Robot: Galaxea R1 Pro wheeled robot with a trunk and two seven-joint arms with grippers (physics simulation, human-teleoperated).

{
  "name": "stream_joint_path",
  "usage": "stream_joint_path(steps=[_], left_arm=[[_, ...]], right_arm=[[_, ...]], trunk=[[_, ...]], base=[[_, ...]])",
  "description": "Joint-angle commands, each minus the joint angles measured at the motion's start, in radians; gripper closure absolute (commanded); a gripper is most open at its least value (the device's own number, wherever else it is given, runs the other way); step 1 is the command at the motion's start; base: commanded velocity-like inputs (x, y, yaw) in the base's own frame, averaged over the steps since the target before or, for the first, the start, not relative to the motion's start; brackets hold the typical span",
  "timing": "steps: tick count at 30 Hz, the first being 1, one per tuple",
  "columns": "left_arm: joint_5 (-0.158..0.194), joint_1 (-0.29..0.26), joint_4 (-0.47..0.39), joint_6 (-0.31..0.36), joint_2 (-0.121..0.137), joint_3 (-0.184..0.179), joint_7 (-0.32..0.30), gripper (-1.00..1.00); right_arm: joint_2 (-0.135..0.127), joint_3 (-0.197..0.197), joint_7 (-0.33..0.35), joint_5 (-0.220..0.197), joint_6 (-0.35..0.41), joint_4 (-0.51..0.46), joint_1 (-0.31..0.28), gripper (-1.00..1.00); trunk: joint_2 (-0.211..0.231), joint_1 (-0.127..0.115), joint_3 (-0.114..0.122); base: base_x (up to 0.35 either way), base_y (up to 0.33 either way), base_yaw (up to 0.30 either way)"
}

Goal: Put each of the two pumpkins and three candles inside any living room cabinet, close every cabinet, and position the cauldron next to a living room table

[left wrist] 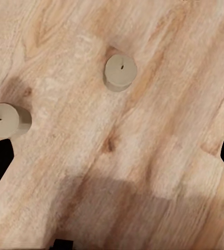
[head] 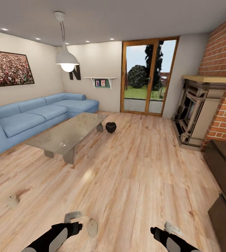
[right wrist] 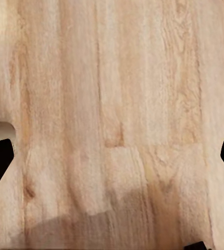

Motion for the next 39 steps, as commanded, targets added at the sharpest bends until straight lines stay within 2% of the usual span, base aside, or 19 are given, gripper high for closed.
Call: stream_joint_path(steps=[1,20,32,39], left_arm=[[0.01,-0.001,-0.003,0.003,0.001,-0.008,0.009,-1.0],[0.01,0.0,-0.003,0.003,0.001,-0.008,0.009,-1.0],[0.01,-0.001,-0.003,0.002,0.001,-0.008,0.009,-1.0],[0.011,-0.001,-0.003,0.001,0.001,-0.008,0.009,-1.0]], right_arm=[[-0.001,0.008,-0.001,-0.009,0.001,-0.001,0.0,-1.0],[0.006,0.009,-0.001,-0.009,0.001,-0.001,0.0,-1.0],[0.006,0.009,0.001,-0.009,0.001,-0.001,0.0,-1.0],[0.006,0.009,0.001,-0.009,0.0,-0.001,0.0,-1.0]], trunk=[[-0.001,0.0,-0.001],[-0.001,0.0,-0.009],[-0.001,0.0,-0.013],[-0.001,0.0,-0.012]], base=[[0.0,-0.013,0.291],[0.15,-0.145,0.291],[0.29,-0.074,0.287],[0.324,-0.001,0.087]])
